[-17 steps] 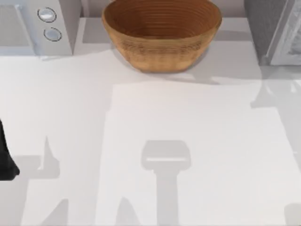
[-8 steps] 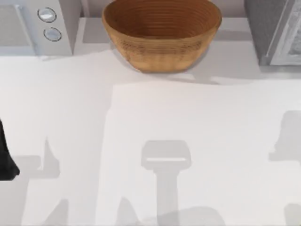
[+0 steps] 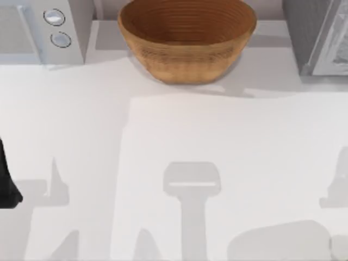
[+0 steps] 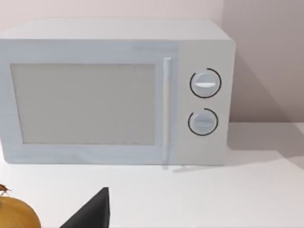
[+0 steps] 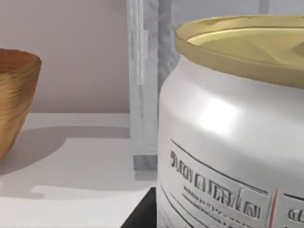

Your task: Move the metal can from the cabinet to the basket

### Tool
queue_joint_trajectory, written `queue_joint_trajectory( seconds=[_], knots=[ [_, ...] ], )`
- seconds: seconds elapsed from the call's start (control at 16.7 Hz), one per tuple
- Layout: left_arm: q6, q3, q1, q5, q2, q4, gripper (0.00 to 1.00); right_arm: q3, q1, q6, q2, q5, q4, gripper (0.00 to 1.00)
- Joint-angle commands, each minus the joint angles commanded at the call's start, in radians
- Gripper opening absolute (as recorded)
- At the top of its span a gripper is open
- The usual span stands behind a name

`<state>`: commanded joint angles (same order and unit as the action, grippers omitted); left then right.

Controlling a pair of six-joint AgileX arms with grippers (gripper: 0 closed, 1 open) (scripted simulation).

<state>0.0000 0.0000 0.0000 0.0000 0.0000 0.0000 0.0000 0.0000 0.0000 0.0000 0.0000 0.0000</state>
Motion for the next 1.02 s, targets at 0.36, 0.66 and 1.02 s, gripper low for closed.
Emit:
queue_joint_trajectory(
  seconds=[0.36, 0.66, 1.02],
  knots=[
    [0.000, 0.000, 0.000, 0.000, 0.000, 0.000, 1.00, 0.003, 0.005, 0.002, 0.017, 0.005, 0.002, 0.00],
    [0.000, 0.000, 0.000, 0.000, 0.000, 0.000, 1.00, 0.198, 0.044, 0.007, 0.225, 0.118, 0.076, 0.00],
    [0.000, 0.000, 0.000, 0.000, 0.000, 0.000, 1.00, 0.630, 0.168, 0.012, 0.786, 0.322, 0.207, 0.00]
  ],
)
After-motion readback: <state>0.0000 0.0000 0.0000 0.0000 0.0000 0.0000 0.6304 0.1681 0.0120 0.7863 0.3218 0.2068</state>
